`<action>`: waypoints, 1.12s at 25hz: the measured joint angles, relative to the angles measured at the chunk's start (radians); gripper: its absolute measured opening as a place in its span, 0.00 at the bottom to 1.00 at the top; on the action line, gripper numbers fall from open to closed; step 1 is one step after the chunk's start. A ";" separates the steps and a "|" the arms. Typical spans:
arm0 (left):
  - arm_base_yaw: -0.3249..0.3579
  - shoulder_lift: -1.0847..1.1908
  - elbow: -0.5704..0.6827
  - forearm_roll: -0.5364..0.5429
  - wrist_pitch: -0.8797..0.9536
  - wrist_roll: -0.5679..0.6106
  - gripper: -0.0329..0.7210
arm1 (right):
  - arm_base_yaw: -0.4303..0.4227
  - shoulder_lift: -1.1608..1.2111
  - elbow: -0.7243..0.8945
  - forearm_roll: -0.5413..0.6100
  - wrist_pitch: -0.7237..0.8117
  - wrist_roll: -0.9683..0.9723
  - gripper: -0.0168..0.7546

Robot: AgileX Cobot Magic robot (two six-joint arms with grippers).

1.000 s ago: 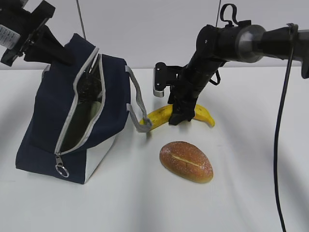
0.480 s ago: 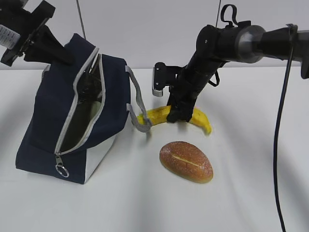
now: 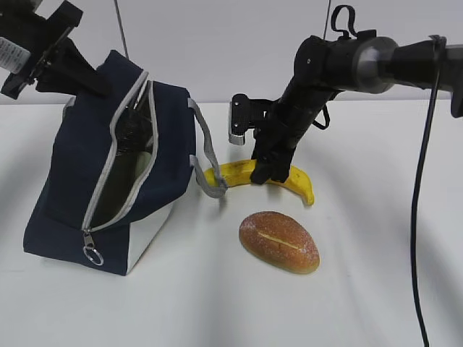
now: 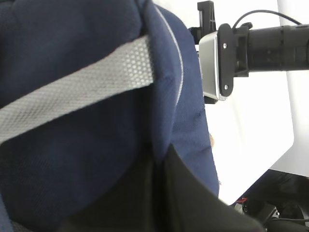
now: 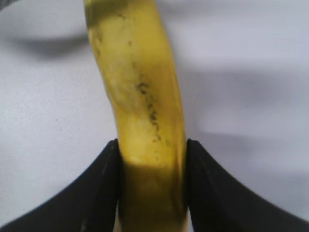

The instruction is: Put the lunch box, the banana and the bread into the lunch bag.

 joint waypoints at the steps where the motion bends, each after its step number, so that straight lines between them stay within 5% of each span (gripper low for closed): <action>1: 0.000 0.000 0.000 0.000 0.000 0.000 0.04 | -0.003 0.000 -0.001 0.000 0.010 0.000 0.40; 11: 0.000 0.000 0.000 -0.014 -0.001 0.000 0.04 | -0.114 -0.102 -0.001 -0.004 0.083 0.093 0.40; 19: 0.000 0.000 0.000 -0.044 0.002 0.000 0.04 | -0.168 -0.263 -0.001 0.005 0.121 0.345 0.40; 28: 0.000 0.000 0.000 -0.057 0.003 0.000 0.04 | -0.168 -0.403 -0.001 0.251 0.232 0.503 0.40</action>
